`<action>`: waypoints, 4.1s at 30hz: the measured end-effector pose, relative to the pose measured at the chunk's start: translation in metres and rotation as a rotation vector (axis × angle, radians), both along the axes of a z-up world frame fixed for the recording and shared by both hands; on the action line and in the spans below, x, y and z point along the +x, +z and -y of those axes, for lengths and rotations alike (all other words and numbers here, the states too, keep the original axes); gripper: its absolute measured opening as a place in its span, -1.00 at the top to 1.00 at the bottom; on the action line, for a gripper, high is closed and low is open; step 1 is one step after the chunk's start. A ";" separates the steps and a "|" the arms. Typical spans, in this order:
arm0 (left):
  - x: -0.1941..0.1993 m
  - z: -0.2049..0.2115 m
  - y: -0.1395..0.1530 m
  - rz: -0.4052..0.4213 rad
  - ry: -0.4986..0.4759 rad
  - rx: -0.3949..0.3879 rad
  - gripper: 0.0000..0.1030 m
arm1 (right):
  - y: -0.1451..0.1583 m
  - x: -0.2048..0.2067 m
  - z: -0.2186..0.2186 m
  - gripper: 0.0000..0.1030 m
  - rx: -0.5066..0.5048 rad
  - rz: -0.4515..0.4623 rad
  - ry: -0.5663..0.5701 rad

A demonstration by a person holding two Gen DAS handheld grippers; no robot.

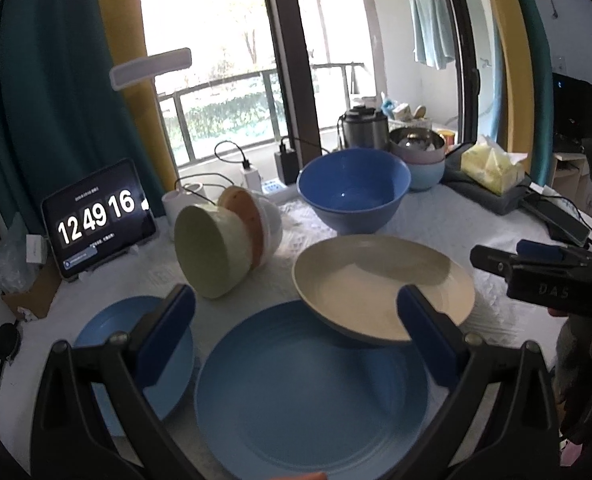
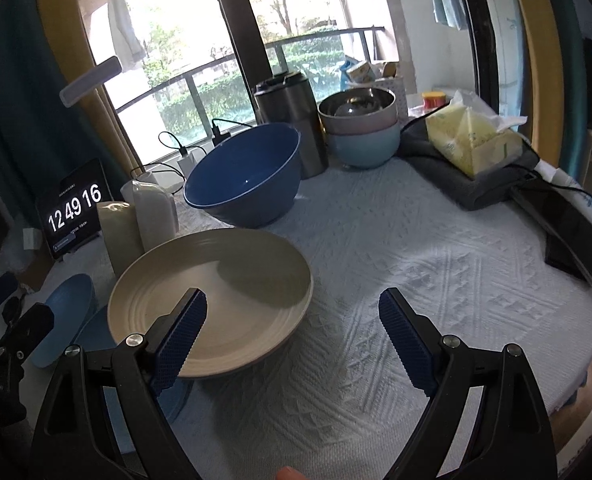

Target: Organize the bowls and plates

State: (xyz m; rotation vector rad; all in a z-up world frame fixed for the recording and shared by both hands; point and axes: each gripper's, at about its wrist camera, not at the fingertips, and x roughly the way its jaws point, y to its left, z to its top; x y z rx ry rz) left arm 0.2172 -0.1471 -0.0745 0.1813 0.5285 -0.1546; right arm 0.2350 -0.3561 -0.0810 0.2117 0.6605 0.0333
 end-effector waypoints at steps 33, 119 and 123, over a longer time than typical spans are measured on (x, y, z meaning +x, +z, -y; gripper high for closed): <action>0.061 0.020 -0.049 -0.276 -0.042 0.000 -0.08 | -0.045 0.053 0.000 -0.09 0.103 -0.215 0.092; -0.013 -0.110 -0.045 -0.228 0.049 -0.224 0.10 | -0.012 0.001 -0.125 0.41 -0.092 -0.168 0.171; -0.013 -0.120 -0.045 -0.222 0.062 -0.234 0.09 | -0.010 0.004 -0.132 0.41 -0.097 -0.169 0.170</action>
